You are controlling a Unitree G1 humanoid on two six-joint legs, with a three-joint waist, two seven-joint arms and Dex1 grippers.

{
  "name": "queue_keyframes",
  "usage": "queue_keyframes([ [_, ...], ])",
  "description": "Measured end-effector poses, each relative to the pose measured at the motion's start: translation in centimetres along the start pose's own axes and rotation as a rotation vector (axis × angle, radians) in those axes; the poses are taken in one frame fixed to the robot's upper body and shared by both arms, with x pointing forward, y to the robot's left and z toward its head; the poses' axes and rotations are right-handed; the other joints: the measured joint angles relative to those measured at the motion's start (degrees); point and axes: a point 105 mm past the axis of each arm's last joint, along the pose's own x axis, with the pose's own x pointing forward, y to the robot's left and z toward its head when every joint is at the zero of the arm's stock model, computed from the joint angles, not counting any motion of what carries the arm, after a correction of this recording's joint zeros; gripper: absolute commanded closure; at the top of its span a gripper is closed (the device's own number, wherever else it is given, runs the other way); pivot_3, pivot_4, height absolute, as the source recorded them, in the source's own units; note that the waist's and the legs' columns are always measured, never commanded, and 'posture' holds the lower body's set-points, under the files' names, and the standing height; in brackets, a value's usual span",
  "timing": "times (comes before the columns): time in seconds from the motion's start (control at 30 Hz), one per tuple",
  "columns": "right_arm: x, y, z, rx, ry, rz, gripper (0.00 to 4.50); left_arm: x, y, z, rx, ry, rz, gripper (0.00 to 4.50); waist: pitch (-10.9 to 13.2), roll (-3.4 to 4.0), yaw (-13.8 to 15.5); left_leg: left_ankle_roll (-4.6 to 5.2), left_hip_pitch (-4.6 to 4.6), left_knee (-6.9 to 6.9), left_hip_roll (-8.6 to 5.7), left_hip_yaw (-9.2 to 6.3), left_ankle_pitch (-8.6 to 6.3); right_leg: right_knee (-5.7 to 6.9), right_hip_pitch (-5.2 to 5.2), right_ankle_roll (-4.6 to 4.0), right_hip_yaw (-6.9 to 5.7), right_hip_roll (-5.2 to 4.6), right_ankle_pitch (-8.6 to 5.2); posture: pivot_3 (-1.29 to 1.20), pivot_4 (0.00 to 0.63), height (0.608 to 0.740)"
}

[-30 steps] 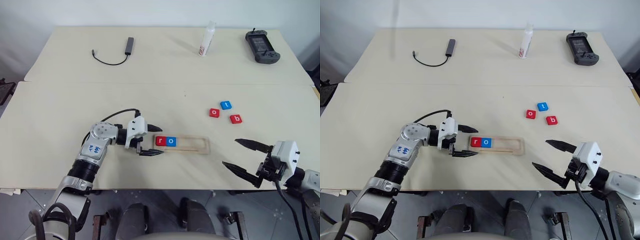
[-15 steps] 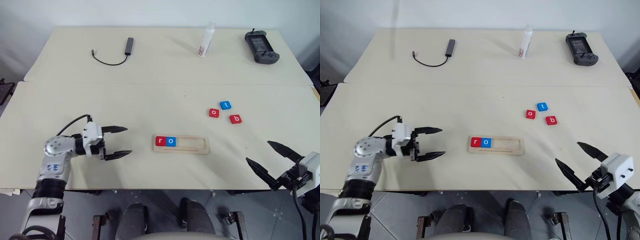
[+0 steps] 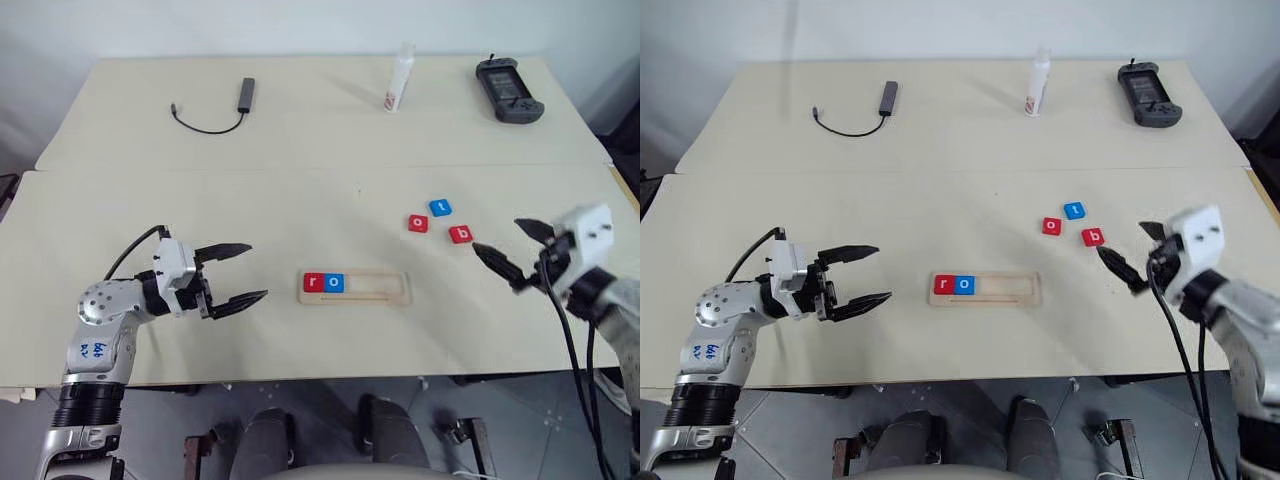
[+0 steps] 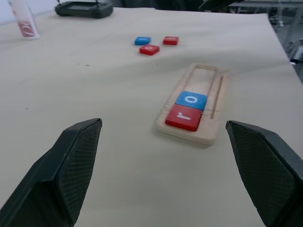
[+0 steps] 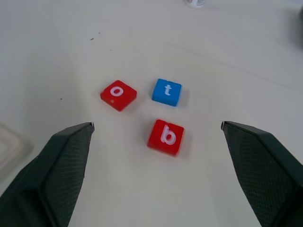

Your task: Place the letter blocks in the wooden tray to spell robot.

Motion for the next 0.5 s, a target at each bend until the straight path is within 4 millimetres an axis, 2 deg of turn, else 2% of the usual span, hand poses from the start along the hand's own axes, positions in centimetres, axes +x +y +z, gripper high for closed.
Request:
queue_keyframes([
  [0.07,1.9,-0.4,0.4,0.03,0.049,-0.018,0.0,0.1,-0.4,0.0,-0.009,-0.006,0.002,0.05,0.0,0.0,0.13,0.0,-0.14,0.03,0.0,-0.04,0.0,0.0,-0.08,0.0,-0.05,0.0,0.0,0.0,0.15,0.74],
  [0.27,4.6,-0.5,1.4,0.068,0.151,-0.035,0.0,0.2,-0.8,0.0,-0.03,-0.003,0.024,0.05,0.0,0.01,0.02,0.01,-0.29,-0.01,-0.01,-0.06,-0.01,-0.13,-0.14,0.01,-0.14,0.0,0.01,0.0,0.15,0.74],
  [0.37,4.9,-0.3,2.1,0.072,0.18,-0.031,0.0,0.2,-1.0,-0.1,-0.033,-0.001,0.04,0.05,0.0,0.0,0.18,0.0,-0.29,-0.06,0.0,-0.09,0.0,-0.14,-0.15,0.02,-0.18,0.01,0.01,0.0,0.15,0.74],
  [0.5,4.9,0.0,1.4,0.087,0.224,-0.018,0.0,0.0,-1.2,-0.2,-0.035,0.003,0.048,0.05,0.0,0.0,0.07,0.0,-0.3,-0.06,-0.02,-0.07,0.0,-0.16,-0.14,0.03,-0.17,0.0,0.01,0.0,0.15,0.74],
])
